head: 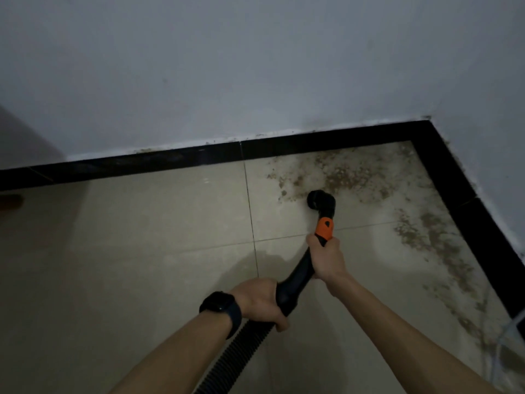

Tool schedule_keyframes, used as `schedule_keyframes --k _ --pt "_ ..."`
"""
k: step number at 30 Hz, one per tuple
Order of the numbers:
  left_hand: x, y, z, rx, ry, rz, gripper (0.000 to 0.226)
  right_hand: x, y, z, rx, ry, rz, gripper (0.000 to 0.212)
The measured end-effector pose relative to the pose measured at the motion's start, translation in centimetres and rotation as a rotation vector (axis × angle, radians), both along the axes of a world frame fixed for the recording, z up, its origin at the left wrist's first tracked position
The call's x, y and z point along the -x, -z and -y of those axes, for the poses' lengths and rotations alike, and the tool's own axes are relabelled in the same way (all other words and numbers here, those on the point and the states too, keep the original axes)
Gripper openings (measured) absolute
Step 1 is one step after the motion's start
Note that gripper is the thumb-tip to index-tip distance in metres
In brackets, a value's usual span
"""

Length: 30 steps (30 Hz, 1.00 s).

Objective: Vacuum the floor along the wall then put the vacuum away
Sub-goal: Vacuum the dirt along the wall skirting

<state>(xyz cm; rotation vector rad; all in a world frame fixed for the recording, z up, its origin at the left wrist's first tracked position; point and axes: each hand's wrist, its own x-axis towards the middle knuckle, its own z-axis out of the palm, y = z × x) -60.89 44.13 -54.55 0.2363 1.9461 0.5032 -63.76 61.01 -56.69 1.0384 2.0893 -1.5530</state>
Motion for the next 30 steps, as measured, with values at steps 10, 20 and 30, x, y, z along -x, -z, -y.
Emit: schedule_keyframes --k 10,20,30 --pt "-1.3 0.1 8.0 0.035 -0.123 0.086 0.035 0.5 0.5 8.8 0.063 -0.261 0.008 0.040" --pt "0.2 0.7 1.5 -0.082 -0.151 -0.144 0.046 2.8 1.1 -0.2 -0.052 0.028 -0.007 0.048" --pt "-0.2 1.6 4.6 0.051 -0.151 -0.189 0.048 4.2 0.9 3.3 0.045 -0.122 0.007 0.046"
